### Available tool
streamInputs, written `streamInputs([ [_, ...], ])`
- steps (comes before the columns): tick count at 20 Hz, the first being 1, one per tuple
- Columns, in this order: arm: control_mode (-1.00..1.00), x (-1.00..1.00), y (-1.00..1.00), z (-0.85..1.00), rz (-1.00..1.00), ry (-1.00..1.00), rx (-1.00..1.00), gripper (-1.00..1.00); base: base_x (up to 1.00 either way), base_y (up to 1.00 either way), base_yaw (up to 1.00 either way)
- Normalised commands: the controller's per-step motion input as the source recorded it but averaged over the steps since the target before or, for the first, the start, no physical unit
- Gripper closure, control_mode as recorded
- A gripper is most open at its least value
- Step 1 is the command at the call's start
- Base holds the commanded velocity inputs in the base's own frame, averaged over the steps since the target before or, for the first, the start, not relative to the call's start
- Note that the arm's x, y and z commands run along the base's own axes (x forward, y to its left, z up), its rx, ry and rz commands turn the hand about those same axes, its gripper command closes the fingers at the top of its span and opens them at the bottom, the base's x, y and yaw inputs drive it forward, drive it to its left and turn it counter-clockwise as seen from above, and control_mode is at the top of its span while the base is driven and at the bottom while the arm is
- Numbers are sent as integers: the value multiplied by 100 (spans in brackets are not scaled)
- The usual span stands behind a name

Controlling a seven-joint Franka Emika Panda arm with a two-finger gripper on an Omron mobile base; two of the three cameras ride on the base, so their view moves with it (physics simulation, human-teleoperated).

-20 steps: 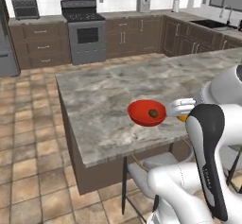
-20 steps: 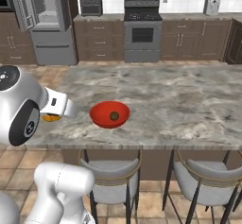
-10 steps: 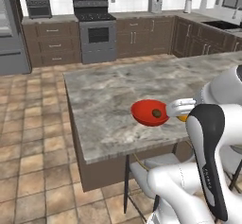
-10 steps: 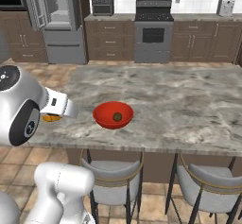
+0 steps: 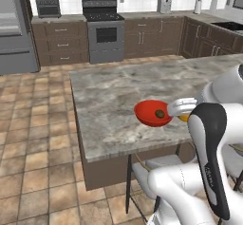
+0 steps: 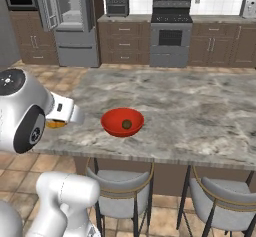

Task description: Retrieve the kiwi and orange from the fridge and place them into the bowl on the dining table.

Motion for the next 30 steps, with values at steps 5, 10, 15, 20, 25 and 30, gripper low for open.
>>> streamInputs([
  [5,-100,28,-32,-1,-5,0,1,100,0,0,0],
  [10,-100,50,-36,-8,-12,3,0,100,0,0,0],
  [15,-100,73,-19,-14,-11,5,0,100,0,0,0],
  [20,-100,81,-14,-27,-7,3,0,100,0,0,0],
  [25,-100,61,-13,-36,-1,1,1,100,0,0,0],
  [30,-100,47,-9,-39,0,6,5,100,0,0,0],
])
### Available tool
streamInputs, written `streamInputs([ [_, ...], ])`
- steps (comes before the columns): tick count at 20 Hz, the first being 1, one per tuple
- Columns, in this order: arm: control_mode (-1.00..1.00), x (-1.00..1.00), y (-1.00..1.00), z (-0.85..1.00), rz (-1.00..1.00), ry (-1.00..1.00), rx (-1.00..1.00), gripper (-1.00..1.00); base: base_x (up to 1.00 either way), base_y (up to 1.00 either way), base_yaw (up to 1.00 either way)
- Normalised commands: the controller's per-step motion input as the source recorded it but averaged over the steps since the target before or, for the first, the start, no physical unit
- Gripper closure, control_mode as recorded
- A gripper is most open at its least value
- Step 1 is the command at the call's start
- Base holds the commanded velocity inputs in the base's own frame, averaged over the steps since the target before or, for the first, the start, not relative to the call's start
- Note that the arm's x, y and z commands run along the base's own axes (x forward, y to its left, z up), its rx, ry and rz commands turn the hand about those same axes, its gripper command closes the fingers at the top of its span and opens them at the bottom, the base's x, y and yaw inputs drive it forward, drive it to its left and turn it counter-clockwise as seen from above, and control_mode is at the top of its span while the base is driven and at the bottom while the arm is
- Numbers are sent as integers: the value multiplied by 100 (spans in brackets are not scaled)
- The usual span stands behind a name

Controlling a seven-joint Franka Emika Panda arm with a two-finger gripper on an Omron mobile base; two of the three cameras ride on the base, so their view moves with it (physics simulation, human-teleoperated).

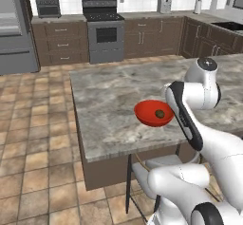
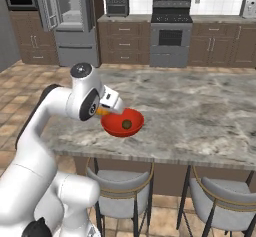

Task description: Retrieve the kiwi and orange from the fridge and place them into the bowl on the dining table.

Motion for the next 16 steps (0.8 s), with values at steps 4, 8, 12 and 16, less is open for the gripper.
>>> streamInputs([
  [4,-100,35,-10,-32,0,12,11,100,0,0,0],
  [8,-100,32,-1,-29,0,12,8,100,0,0,0],
  [12,-100,40,0,-27,0,8,1,100,0,0,0],
  [16,-100,32,0,-22,-1,0,0,100,0,0,0],
])
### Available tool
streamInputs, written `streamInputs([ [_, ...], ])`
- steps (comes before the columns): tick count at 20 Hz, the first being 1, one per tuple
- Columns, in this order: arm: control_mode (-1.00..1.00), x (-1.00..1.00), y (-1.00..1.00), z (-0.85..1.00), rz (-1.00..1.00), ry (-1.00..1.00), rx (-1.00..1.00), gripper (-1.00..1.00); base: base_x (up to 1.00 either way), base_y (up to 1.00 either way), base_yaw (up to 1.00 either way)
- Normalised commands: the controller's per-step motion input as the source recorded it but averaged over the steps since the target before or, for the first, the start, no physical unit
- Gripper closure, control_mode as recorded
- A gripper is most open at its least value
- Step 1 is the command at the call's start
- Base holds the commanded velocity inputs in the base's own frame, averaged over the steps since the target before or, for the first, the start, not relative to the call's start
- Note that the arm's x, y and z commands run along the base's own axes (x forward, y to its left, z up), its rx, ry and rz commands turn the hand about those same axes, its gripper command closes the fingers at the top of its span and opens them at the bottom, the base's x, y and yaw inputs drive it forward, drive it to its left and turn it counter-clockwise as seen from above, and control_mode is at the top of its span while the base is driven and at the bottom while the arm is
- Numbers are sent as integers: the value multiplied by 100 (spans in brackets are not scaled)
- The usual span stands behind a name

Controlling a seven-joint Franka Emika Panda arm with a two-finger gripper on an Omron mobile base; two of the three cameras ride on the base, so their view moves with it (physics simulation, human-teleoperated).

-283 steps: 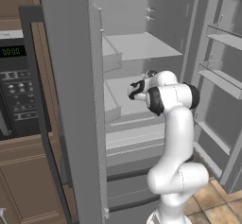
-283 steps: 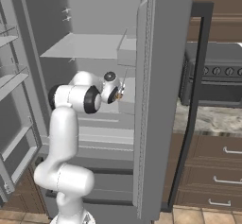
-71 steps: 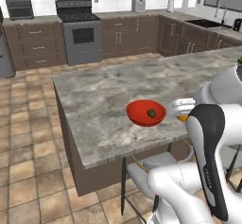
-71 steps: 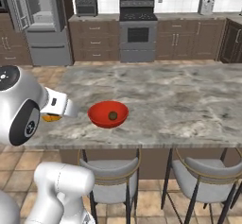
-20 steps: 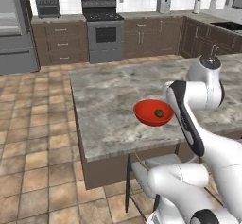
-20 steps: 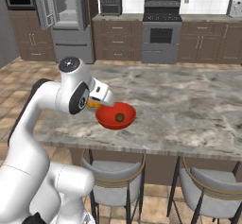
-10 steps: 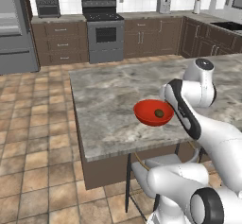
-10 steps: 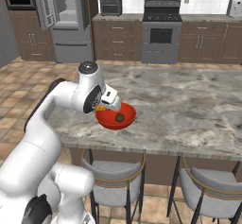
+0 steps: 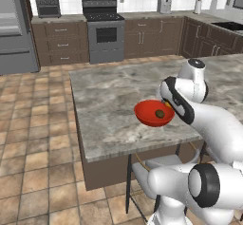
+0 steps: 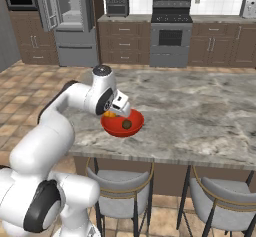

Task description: Retrieve the kiwi and orange from the fridge and place them into the bowl on the dining table.

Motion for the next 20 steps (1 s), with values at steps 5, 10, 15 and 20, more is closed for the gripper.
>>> streamInputs([
  [5,-100,28,0,-21,-3,0,0,100,0,0,0],
  [10,-100,23,0,-32,-2,0,0,100,0,0,0],
  [15,-100,21,0,-31,-2,0,0,100,0,0,0],
  [20,-100,25,0,-21,-2,0,0,100,0,0,0],
])
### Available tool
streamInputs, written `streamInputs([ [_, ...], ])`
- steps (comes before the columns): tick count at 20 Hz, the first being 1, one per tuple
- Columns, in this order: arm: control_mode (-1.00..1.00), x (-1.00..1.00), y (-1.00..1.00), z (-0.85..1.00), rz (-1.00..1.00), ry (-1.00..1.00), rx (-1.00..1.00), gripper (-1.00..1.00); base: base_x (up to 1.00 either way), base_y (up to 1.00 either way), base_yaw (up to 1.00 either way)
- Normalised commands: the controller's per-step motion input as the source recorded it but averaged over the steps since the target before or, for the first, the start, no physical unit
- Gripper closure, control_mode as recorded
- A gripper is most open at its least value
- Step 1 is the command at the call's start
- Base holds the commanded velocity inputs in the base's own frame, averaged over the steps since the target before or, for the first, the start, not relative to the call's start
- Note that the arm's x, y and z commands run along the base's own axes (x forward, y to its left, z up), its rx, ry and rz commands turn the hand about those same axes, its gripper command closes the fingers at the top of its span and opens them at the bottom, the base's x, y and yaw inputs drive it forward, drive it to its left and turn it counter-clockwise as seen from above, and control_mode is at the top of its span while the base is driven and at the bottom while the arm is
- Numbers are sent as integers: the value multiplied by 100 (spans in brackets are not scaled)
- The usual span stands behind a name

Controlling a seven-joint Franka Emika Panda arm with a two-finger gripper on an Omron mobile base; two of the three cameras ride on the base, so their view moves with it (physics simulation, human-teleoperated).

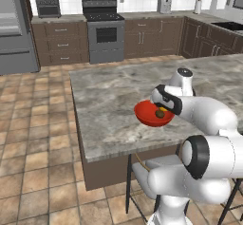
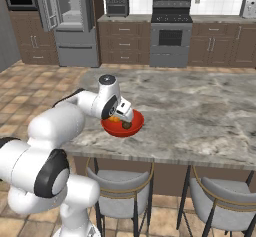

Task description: Retrieve the kiwi and orange from the fridge and place them into the bowl on the dining table.

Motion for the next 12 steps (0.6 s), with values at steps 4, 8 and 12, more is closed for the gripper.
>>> streamInputs([
  [4,-100,19,0,-11,-2,0,0,100,0,0,0],
  [8,-100,16,0,-7,-3,0,0,100,0,0,0],
  [12,-100,15,0,-5,-3,0,0,100,0,0,0],
])
